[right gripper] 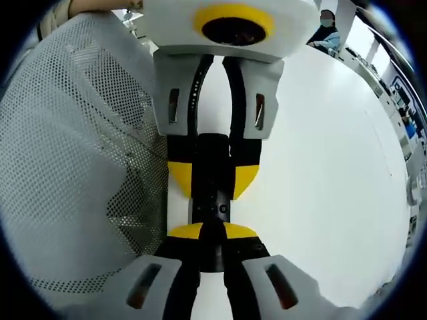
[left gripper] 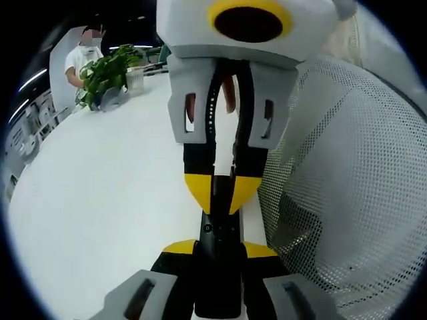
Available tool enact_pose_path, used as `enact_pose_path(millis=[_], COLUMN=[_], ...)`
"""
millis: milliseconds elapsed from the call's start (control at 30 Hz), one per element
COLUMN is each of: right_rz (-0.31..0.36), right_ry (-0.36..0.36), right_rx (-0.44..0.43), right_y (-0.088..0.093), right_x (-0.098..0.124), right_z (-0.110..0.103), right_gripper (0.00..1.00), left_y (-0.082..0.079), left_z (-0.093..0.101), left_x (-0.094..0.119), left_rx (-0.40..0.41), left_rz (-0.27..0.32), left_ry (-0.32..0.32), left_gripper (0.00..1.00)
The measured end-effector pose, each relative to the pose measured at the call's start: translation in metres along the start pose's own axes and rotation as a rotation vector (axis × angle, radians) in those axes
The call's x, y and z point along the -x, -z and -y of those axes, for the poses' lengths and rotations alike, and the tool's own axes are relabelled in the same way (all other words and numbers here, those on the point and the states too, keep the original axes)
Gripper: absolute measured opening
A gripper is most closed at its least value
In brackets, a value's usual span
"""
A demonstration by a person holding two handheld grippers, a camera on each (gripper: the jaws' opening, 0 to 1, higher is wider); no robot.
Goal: Press the specified remote control buttons in sequence, fully releasing each button before pressing the next.
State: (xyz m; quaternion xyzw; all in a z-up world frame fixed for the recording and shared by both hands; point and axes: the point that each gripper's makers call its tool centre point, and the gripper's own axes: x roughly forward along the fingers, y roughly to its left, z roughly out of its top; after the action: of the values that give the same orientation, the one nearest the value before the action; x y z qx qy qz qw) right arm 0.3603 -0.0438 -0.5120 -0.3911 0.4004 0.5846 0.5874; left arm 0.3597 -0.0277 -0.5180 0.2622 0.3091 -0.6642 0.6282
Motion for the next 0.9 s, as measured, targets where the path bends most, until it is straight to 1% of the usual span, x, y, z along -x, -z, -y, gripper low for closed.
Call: enact_pose_path(millis=[67,200,300,400,800,900], right_rz=[0.000,0.051,0.051,0.035,0.023,0.005], right_ry=[0.003,-0.010,-0.009,-0.014,-0.024,-0.019], right_rx=[0.001,-0.078,-0.054,-0.048,-0.066,-0.060], right_y=[0.0002,0.0005,0.0004,-0.0004,0.0082,0.0074], right_x=[0.0000,0.0014,0.0014,0.0014,0.0053,0.0043], right_z=[-0.0002,0.0008,0.0006,0.0000,-0.0023,-0.0032], right_gripper=[0.09,0.08,0.09,0.08,0.09,0.09], left_y=[-0.0002,-0.0009,-0.0011,-0.0015,-0.0028,-0.0029], left_z=[0.0002,0.0006,0.0008,0.0010,0.0020,0.0020], left_x=[0.0000,0.0001,0.0002,0.0005,0.0010,0.0010], left_rx=[0.000,-0.002,-0.001,0.003,0.007,0.006], left_rz=[-0.002,-0.006,-0.003,0.001,0.002,0.001], left_ry=[0.001,0.001,0.000,0.001,0.004,0.004], left_gripper=[0.25,0.25,0.25,0.25,0.25,0.25])
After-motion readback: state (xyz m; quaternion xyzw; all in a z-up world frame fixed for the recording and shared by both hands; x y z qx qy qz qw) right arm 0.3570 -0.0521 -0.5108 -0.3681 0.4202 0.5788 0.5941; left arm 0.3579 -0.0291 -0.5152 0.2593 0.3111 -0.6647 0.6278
